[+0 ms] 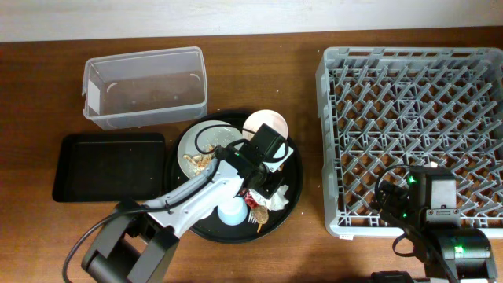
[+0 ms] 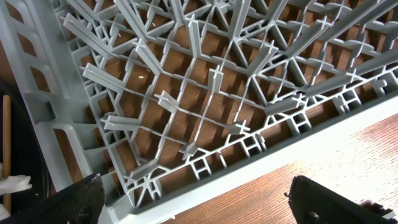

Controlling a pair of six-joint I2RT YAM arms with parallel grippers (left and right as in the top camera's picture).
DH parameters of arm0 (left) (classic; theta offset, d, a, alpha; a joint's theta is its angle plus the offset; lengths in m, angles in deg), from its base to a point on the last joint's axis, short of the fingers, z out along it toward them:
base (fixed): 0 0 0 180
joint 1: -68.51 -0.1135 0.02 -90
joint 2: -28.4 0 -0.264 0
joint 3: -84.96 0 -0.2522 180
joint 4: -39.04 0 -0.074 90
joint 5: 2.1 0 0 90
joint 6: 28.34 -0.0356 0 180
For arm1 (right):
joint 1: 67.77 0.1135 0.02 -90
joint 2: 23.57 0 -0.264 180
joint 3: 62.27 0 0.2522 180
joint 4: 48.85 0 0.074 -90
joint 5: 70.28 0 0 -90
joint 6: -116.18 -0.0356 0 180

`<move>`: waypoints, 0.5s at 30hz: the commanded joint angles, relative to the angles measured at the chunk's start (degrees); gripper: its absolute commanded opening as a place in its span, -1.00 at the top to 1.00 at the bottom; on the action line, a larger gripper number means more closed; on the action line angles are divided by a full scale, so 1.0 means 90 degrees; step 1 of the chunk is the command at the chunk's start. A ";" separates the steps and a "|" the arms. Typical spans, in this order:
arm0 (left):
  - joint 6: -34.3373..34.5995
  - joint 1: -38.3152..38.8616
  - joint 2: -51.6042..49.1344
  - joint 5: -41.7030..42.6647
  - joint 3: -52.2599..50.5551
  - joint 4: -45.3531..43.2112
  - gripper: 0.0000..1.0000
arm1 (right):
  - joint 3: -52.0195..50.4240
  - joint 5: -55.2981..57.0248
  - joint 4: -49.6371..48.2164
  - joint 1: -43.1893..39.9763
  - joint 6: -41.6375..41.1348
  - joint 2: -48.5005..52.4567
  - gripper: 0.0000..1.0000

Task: Sort waste into correct bins and load items into the dishwasher rack
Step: 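Grasp the white tissue with the left gripper and drop it in the clear bin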

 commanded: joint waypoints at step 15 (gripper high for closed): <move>-0.0029 -0.3475 0.1668 -0.1586 0.0838 -0.1875 0.99 | 0.0124 0.0151 -0.0019 0.0027 -0.0053 -0.0007 -0.97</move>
